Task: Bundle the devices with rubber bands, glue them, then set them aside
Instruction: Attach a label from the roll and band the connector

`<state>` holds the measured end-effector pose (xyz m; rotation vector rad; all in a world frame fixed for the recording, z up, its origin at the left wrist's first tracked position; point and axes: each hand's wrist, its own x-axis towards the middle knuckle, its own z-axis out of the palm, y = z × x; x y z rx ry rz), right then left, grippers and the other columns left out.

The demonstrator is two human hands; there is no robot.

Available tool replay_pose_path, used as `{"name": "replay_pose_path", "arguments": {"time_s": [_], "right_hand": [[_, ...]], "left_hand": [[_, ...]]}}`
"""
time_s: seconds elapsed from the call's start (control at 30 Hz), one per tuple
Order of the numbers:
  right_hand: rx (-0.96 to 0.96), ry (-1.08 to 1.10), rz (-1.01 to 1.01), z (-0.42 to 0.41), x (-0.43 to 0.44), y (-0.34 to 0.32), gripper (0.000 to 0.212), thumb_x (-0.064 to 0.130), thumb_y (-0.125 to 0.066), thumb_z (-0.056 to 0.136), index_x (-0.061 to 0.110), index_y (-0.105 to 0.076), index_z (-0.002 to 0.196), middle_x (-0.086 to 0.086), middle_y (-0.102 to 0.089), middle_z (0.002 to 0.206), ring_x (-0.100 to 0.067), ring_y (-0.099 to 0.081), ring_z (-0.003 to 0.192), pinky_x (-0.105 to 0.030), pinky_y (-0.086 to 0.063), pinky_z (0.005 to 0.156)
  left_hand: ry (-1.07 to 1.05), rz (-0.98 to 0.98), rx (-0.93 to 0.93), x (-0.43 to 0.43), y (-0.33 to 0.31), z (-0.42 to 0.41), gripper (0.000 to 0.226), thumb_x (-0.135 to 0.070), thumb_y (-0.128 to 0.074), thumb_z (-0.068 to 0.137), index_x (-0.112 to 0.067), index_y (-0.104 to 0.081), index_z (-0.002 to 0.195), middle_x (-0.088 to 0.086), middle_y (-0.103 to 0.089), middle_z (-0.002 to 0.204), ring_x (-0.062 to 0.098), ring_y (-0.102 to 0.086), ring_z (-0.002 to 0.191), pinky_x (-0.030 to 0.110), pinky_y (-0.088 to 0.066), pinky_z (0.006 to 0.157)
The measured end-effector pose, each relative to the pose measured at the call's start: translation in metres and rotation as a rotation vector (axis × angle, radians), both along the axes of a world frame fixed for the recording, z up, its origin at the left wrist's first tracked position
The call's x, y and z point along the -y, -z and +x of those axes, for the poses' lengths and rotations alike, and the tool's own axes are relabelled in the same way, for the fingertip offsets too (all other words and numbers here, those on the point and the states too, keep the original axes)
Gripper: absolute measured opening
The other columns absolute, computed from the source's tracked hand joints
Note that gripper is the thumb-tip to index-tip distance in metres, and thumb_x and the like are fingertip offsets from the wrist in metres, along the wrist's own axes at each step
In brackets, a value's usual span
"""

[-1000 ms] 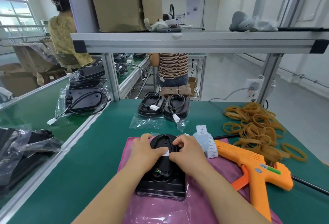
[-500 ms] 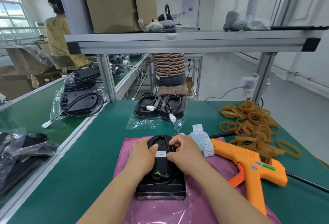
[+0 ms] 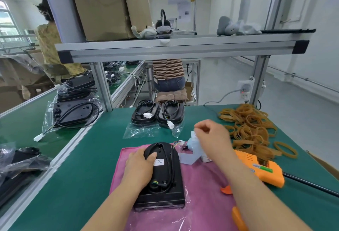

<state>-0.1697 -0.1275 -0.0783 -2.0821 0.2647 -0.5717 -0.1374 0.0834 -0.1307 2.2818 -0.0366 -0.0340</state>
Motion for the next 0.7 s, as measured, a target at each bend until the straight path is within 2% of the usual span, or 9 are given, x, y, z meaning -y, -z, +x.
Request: {"name": "replay_pose_path", "arguments": {"time_s": [0.1, 0.17, 0.27, 0.37, 0.5, 0.57, 0.63, 0.7], "right_hand": [[-0.084, 0.152, -0.114, 0.011, 0.041, -0.005, 0.014, 0.015, -0.056, 0.091, 0.024, -0.067, 0.091, 0.007, -0.067, 0.095, -0.015, -0.06, 0.089, -0.029, -0.046, 0.078], [-0.217, 0.199, -0.229, 0.022, 0.06, 0.002, 0.02, 0.013, -0.049, 0.091, 0.025, -0.065, 0.09, 0.002, -0.068, 0.102, -0.021, -0.061, 0.094, -0.034, -0.051, 0.08], [-0.472, 0.188, -0.543, 0.041, 0.072, 0.016, 0.032, 0.013, -0.044, 0.09, 0.025, -0.069, 0.106, -0.004, -0.065, 0.117, -0.028, -0.054, 0.111, -0.038, -0.052, 0.087], [-0.645, 0.154, -0.75, 0.056, 0.077, 0.031, 0.035, 0.022, -0.042, 0.092, 0.028, -0.064, 0.119, -0.002, -0.057, 0.127, -0.026, -0.044, 0.122, -0.041, -0.044, 0.091], [-0.755, 0.136, -0.804, 0.068, 0.085, 0.042, 0.036, 0.037, -0.032, 0.098, 0.025, -0.062, 0.114, -0.001, -0.056, 0.126, -0.024, -0.042, 0.121, -0.047, -0.036, 0.093], [-0.792, 0.156, -0.787, 0.07, 0.086, 0.04, 0.032, 0.037, -0.033, 0.099, 0.023, -0.061, 0.102, 0.0, -0.058, 0.121, -0.023, -0.045, 0.118, -0.045, -0.033, 0.089], [-0.771, 0.181, -0.807, 0.067, 0.086, 0.034, 0.023, 0.031, -0.04, 0.096, 0.021, -0.054, 0.08, 0.001, -0.06, 0.105, -0.021, -0.05, 0.109, -0.043, -0.031, 0.086], [-0.666, 0.2, -0.818, 0.064, 0.085, 0.026, 0.023, 0.024, -0.043, 0.095, 0.023, -0.051, 0.073, 0.004, -0.055, 0.087, -0.021, -0.056, 0.099, -0.039, -0.036, 0.086]], "left_hand": [[0.001, -0.011, 0.032, 0.0, -0.001, -0.002, 0.029, -0.03, -0.054, 0.097, -0.025, -0.066, 0.123, 0.005, -0.069, 0.112, 0.028, -0.062, 0.108, 0.043, -0.048, 0.098], [-0.001, -0.026, 0.052, 0.001, -0.001, -0.002, 0.026, -0.027, -0.056, 0.096, -0.024, -0.069, 0.118, 0.001, -0.071, 0.106, 0.025, -0.064, 0.102, 0.042, -0.051, 0.094], [-0.001, -0.036, 0.062, 0.001, 0.0, -0.002, 0.024, -0.026, -0.056, 0.096, -0.023, -0.069, 0.116, 0.0, -0.072, 0.103, 0.024, -0.065, 0.101, 0.042, -0.051, 0.094], [-0.006, -0.055, 0.067, 0.001, 0.002, -0.001, 0.025, -0.026, -0.057, 0.096, -0.023, -0.069, 0.118, 0.0, -0.072, 0.104, 0.023, -0.065, 0.101, 0.042, -0.051, 0.094], [-0.016, -0.048, 0.055, 0.0, 0.004, 0.0, 0.028, -0.03, -0.056, 0.095, -0.025, -0.067, 0.122, 0.001, -0.07, 0.108, 0.024, -0.064, 0.104, 0.042, -0.05, 0.095], [-0.02, -0.065, 0.056, -0.001, 0.004, 0.001, 0.028, -0.03, -0.057, 0.095, -0.026, -0.067, 0.121, 0.001, -0.07, 0.108, 0.024, -0.064, 0.105, 0.043, -0.05, 0.096], [-0.032, -0.067, 0.051, -0.001, 0.005, 0.001, 0.027, -0.031, -0.057, 0.094, -0.028, -0.068, 0.119, 0.002, -0.07, 0.108, 0.025, -0.064, 0.105, 0.043, -0.05, 0.095], [-0.036, -0.086, 0.041, -0.002, 0.004, 0.0, 0.025, -0.033, -0.055, 0.094, -0.029, -0.07, 0.115, 0.002, -0.071, 0.104, 0.024, -0.065, 0.104, 0.044, -0.051, 0.094]]}}
